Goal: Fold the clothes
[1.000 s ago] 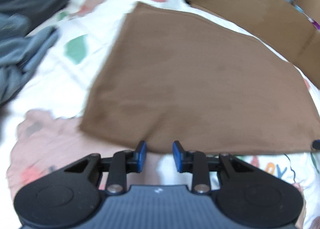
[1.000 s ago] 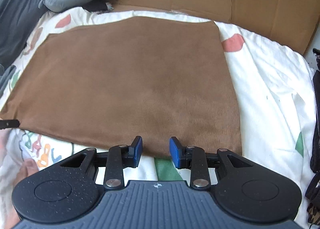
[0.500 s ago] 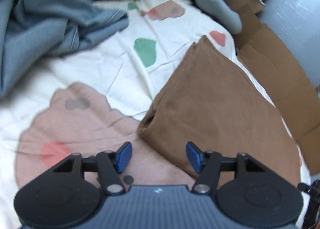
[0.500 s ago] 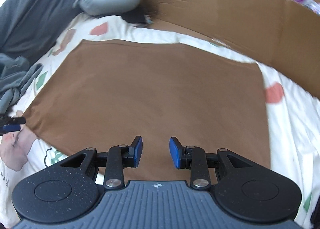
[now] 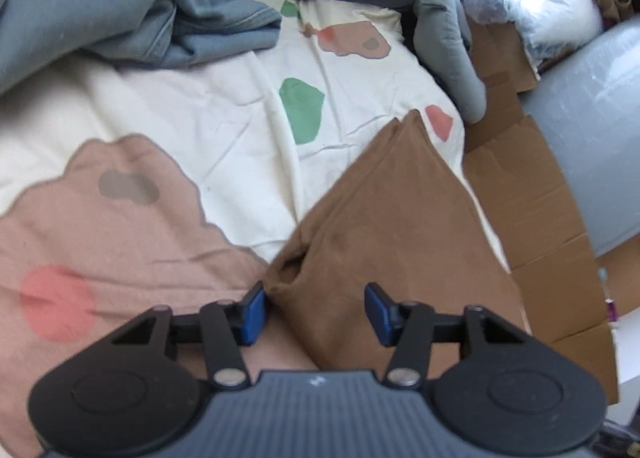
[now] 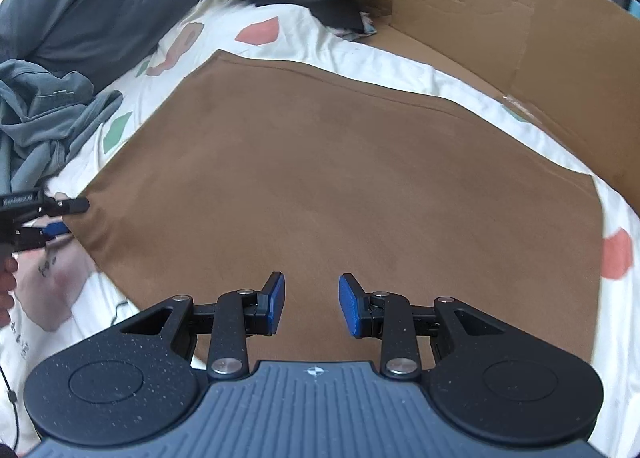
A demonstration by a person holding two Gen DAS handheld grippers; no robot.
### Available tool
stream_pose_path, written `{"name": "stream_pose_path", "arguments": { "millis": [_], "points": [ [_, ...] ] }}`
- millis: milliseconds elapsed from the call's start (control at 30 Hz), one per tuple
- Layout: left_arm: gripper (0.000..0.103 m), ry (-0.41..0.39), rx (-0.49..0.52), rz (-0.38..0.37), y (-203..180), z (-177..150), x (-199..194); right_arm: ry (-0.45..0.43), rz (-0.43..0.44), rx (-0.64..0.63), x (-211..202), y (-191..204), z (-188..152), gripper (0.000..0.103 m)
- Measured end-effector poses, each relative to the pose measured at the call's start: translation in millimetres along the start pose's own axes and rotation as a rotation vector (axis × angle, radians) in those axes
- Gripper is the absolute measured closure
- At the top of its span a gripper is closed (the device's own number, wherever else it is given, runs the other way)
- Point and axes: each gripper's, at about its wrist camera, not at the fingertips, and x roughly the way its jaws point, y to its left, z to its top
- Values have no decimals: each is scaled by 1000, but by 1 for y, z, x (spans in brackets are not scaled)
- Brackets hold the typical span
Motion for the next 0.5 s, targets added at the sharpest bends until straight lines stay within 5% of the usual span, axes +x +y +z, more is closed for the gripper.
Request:
{"name": "stream_pose_path", "arguments": {
  "millis": [133,233,500],
  "points": [
    [60,-10,-97,-40,15,4,2,12,13,36,15,-2,15,65],
    [89,-3,-136,-43,21,8,2,15,12,26,26,-1,24,65],
    [94,-3,-139,-71,17,20,-10,39,-4,80,57,-1,25,77]
  ]
}}
